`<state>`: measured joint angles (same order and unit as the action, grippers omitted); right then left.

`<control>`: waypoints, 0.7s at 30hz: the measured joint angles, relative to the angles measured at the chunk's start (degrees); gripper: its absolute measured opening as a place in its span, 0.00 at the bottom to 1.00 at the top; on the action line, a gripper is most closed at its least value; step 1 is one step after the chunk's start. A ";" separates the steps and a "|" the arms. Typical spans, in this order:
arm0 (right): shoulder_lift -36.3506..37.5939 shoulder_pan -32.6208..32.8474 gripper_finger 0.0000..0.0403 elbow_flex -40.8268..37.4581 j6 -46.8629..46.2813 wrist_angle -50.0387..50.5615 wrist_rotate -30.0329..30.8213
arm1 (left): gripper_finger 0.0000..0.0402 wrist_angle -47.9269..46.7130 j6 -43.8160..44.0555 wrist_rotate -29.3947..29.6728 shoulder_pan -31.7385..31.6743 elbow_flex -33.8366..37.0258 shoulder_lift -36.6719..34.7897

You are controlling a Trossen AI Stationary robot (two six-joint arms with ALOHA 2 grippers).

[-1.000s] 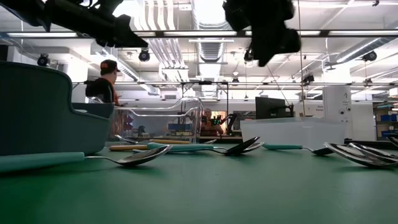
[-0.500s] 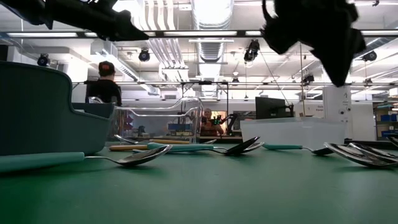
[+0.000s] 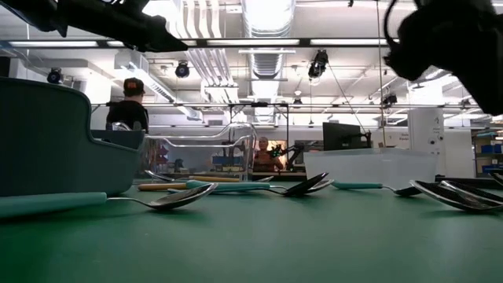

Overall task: Sort silverware by color (type)
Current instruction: Put the blue spoon into the white bin

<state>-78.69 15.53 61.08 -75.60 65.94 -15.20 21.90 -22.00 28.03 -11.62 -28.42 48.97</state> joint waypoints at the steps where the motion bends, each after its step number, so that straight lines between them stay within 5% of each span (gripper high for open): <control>1: 1.44 0.05 0.18 -1.38 -1.88 -0.18 0.04 | 0.06 -0.01 0.00 0.00 0.00 0.00 0.00; 13: 11.54 2.95 0.19 -13.19 -16.73 -6.41 -0.88 | 0.06 -0.01 -0.02 0.04 -0.11 0.00 0.00; 21: 11.12 6.40 0.34 -17.22 -20.41 -8.04 -4.73 | 0.06 -0.01 -0.04 0.07 -0.11 -0.02 0.00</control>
<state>-67.57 21.93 43.86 -96.01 57.90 -19.92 21.89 -22.04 28.10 -11.73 -28.45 48.97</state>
